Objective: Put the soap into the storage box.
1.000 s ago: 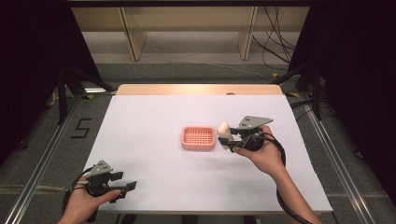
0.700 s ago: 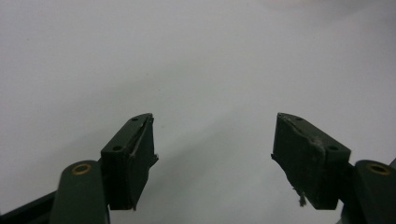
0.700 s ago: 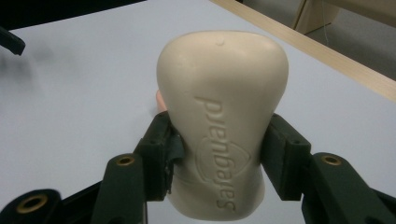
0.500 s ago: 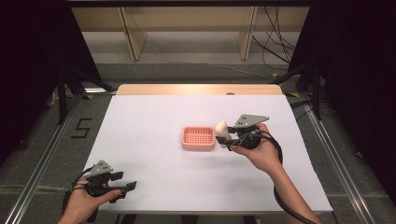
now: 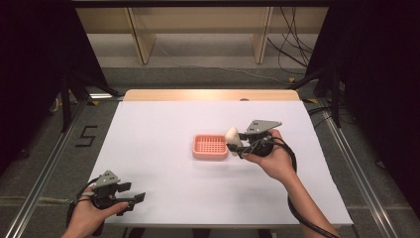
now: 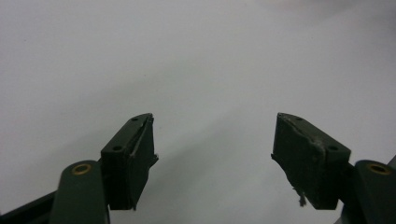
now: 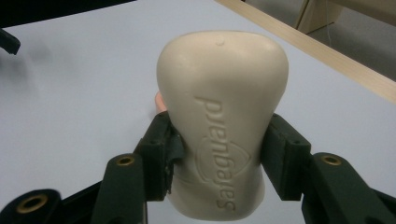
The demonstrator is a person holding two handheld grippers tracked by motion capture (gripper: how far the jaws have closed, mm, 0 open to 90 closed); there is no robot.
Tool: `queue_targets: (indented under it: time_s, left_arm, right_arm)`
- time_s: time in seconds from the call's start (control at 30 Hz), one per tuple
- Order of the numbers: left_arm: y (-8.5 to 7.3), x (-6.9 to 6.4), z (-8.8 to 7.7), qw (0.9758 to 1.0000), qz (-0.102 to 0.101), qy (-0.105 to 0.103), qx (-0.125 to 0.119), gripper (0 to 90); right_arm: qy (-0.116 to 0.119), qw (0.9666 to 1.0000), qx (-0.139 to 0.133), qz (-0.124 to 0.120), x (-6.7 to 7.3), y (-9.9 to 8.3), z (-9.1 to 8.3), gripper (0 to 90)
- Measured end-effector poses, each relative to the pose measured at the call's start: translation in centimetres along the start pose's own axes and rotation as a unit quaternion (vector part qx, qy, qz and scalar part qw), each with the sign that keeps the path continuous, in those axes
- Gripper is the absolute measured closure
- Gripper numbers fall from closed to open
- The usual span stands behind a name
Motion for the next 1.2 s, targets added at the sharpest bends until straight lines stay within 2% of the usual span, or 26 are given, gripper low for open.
queue_targets:
  time_s: [0.3, 0.33, 0.37, 0.5, 0.57, 0.6, 0.63, 0.73, 0.77, 0.83, 0.9, 0.93, 0.97, 1.03, 1.17, 1.2]
  left_arm:
    - [0.0, 0.0, 0.0, 1.0000, 0.000, 0.000, 0.000, 29.1]
    - [0.0, -0.1, 0.1, 1.0000, -0.001, 0.001, -0.003, 29.1]
    - [0.0, -0.1, 0.1, 1.0000, -0.001, 0.001, -0.003, 29.1]
    - [0.0, -0.1, 0.1, 1.0000, -0.002, 0.001, -0.004, 29.1]
    - [0.0, -0.1, 0.0, 1.0000, -0.001, 0.000, 0.001, 29.1]
    - [0.0, -0.2, 0.1, 0.9999, -0.009, 0.000, -0.009, 29.1]
    - [0.0, -0.2, 0.1, 0.9999, -0.009, 0.000, -0.008, 29.1]
    - [0.0, -0.1, 0.0, 1.0000, 0.001, 0.000, 0.000, 29.1]
    - [0.0, -0.1, 0.0, 1.0000, 0.000, -0.001, -0.001, 29.1]
    - [0.0, -0.1, 0.0, 1.0000, 0.001, -0.001, 0.000, 29.1]
    - [0.0, -0.2, 0.1, 1.0000, -0.003, -0.002, -0.004, 29.1]
    - [0.0, -0.2, 0.1, 1.0000, -0.005, 0.000, -0.008, 29.1]
    - [0.0, -0.2, 0.0, 0.9999, -0.006, 0.005, -0.007, 29.1]
    - [0.0, -0.1, 0.0, 1.0000, 0.000, 0.005, -0.004, 29.1]
    - [0.1, -0.1, 0.0, 1.0000, 0.000, 0.000, -0.004, 29.1]
    - [0.1, -0.2, 0.0, 1.0000, -0.004, -0.003, -0.006, 29.1]
  right_arm:
    - [-0.003, 1.0000, -0.001, -0.007, -0.1, 0.3, 0.4, 50.7]
    - [0.003, 1.0000, -0.002, -0.008, -0.1, 0.3, 0.6, 50.7]
    - [-0.005, 1.0000, -0.001, -0.005, -0.2, 0.3, 0.5, 50.7]
    - [0.000, 1.0000, 0.003, 0.000, -0.2, 0.3, 0.7, 50.7]
    - [-0.003, 1.0000, -0.001, -0.007, -0.3, 0.4, 0.8, 50.7]
    - [0.000, 1.0000, -0.002, -0.008, -0.3, 0.4, 0.9, 50.7]
    - [0.001, 1.0000, 0.000, 0.005, -0.1, 0.4, 0.9, 50.7]
    - [-0.001, 1.0000, 0.002, 0.000, -0.2, 0.4, 1.0, 50.7]
    - [0.005, 1.0000, 0.003, -0.006, -0.2, 0.5, 1.1, 50.7]
    - [-0.002, 1.0000, 0.001, -0.009, -0.2, 0.5, 1.2, 50.7]
    - [0.002, 1.0000, 0.003, -0.002, -0.1, 0.6, 1.4, 50.7]
    - [0.004, 0.9999, 0.010, -0.001, -0.1, 0.6, 1.4, 50.7]
    - [-0.001, 1.0000, 0.003, -0.007, -0.2, 0.7, 1.5, 50.7]
    - [0.001, 1.0000, 0.003, -0.007, -0.2, 0.7, 1.6, 50.7]
    - [0.003, 1.0000, 0.002, -0.009, -0.1, 1.0, 2.1, 50.6]
    - [0.005, 0.9999, 0.009, -0.009, 0.0, 1.0, 2.2, 50.7]
Point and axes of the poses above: each handheld gripper's, and its own axes: z roughly forward along the jaws, y roughly out of its top, x roughly to its left, the point moved 4 cm from there along z, roughly forward along the jaws, and after that the axes turned 5 degrees about -z, right-handed, at the moved point
